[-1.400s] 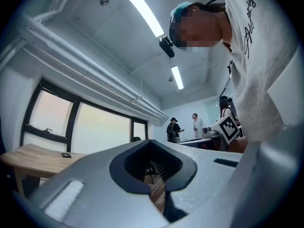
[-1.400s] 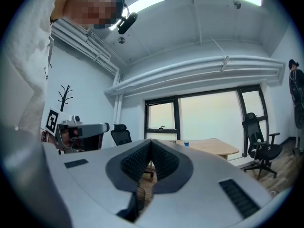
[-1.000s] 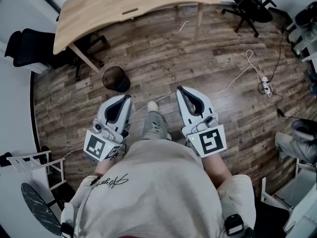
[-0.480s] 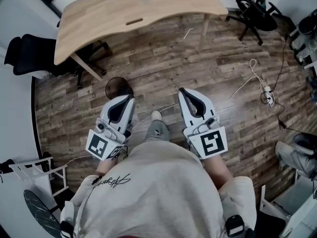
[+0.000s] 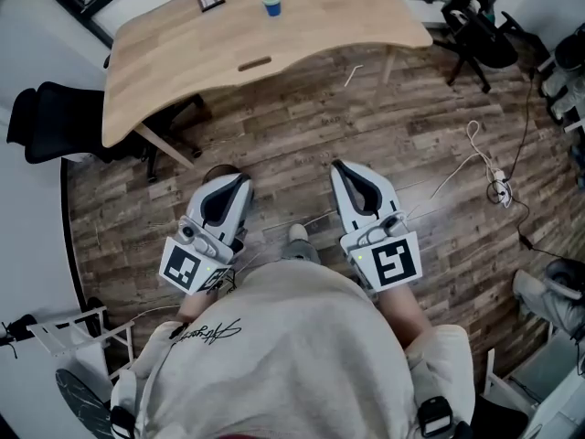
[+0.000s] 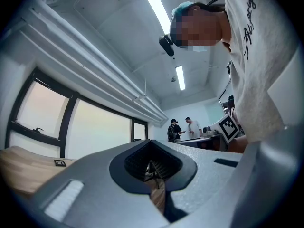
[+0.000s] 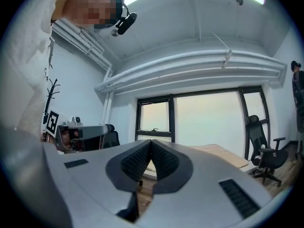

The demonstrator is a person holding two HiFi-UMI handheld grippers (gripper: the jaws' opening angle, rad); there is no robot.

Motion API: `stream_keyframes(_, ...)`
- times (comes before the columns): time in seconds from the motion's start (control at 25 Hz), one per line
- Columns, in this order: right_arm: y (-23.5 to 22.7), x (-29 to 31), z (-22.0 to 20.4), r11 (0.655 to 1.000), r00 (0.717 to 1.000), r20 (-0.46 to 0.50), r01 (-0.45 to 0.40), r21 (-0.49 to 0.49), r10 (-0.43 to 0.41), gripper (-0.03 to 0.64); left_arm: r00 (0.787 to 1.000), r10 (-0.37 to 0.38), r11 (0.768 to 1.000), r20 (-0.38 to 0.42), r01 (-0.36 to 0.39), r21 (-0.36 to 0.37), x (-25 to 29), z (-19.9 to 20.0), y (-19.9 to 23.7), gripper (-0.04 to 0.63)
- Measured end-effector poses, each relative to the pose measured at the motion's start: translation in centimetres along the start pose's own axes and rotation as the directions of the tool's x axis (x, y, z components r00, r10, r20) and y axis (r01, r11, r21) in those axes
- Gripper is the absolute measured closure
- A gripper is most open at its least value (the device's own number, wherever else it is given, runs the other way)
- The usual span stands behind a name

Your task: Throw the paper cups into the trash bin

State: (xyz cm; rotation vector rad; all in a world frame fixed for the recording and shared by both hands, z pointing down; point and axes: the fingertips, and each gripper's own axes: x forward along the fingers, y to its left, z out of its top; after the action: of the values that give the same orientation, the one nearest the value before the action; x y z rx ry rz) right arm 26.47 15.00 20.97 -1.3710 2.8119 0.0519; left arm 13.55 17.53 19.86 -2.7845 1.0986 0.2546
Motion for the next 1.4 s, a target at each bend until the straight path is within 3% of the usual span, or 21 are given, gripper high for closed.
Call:
stream_keyframes(0.52, -2.0, 7.2, -1.0, 0.999, 0.999, -0.001, 0.051, 0.011, -0.051, 0.606, 0.999, -0.046, 0.999, 0.011, 0.046, -0.017, 3.1, -1.8, 7.3, 0.592)
stream_keyframes(1.2, -3.1, 9.8, 0.4, 0.999, 0.999, 0.04, 0.035, -0.026, -0.034, 0.606, 1.0, -0.027, 1.0, 0.006, 0.027, -0.013, 3.8, -1.4, 9.7, 0.592)
stream_keyframes(1.4, -3.1, 9.8, 0.3, 0.998, 0.999, 0.003, 0.041, -0.038, -0.041, 0.606, 0.999, -0.037, 0.999, 0.017, 0.037, -0.001, 4.1, -0.9, 10.3, 0.592)
